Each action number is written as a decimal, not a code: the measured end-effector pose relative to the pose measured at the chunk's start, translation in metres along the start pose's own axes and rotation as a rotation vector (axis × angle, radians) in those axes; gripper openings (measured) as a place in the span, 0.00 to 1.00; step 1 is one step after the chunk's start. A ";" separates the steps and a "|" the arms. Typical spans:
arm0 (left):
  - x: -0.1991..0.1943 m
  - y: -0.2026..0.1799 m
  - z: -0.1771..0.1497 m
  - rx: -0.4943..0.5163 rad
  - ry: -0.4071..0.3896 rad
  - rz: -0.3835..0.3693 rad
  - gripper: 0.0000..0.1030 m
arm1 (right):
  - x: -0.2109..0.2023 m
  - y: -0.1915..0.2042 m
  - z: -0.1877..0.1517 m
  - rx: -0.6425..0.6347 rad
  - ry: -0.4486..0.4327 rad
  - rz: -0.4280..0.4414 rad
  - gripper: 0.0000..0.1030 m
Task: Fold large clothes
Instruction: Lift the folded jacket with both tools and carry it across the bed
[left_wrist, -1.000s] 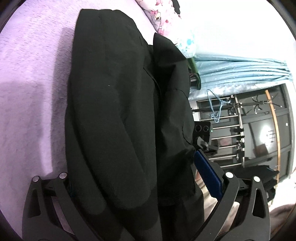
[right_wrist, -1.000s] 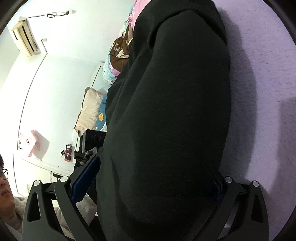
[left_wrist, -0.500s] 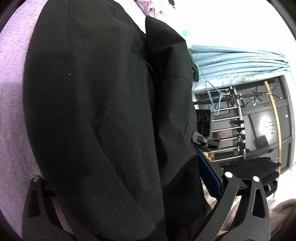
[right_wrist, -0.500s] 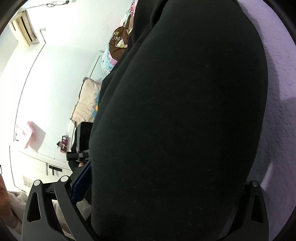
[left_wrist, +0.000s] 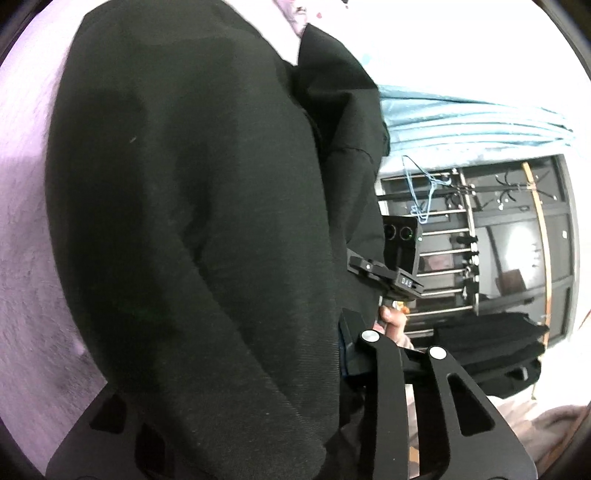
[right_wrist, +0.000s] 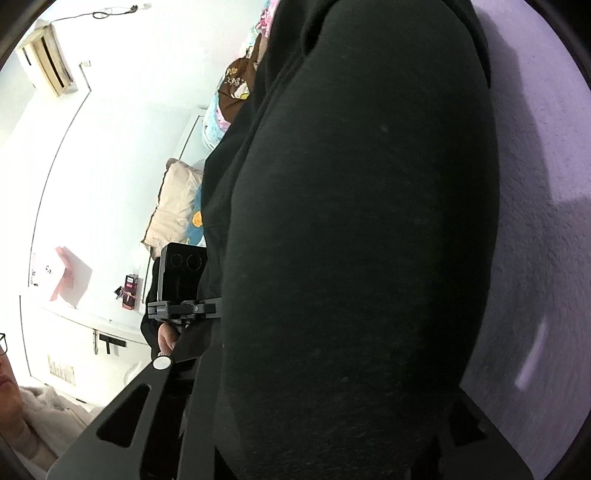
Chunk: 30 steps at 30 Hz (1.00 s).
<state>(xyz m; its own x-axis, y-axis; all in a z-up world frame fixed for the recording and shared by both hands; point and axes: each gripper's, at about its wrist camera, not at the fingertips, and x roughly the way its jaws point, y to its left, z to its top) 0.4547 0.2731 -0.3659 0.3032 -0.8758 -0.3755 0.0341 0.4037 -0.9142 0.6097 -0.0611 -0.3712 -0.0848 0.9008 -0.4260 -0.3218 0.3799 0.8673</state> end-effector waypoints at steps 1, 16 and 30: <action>-0.001 -0.003 0.000 0.006 0.002 -0.002 0.29 | -0.002 0.002 -0.001 0.001 -0.003 0.003 0.18; -0.025 -0.048 -0.058 -0.008 -0.007 -0.058 0.28 | -0.023 0.054 -0.041 0.012 -0.029 0.013 0.17; -0.069 -0.095 -0.214 -0.053 -0.042 -0.051 0.29 | -0.040 0.127 -0.129 0.016 0.055 0.025 0.17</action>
<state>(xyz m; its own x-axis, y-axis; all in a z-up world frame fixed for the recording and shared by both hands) 0.2272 0.2388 -0.2857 0.3423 -0.8826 -0.3221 0.0009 0.3431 -0.9393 0.4502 -0.0766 -0.2773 -0.1441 0.8974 -0.4169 -0.3038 0.3608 0.8818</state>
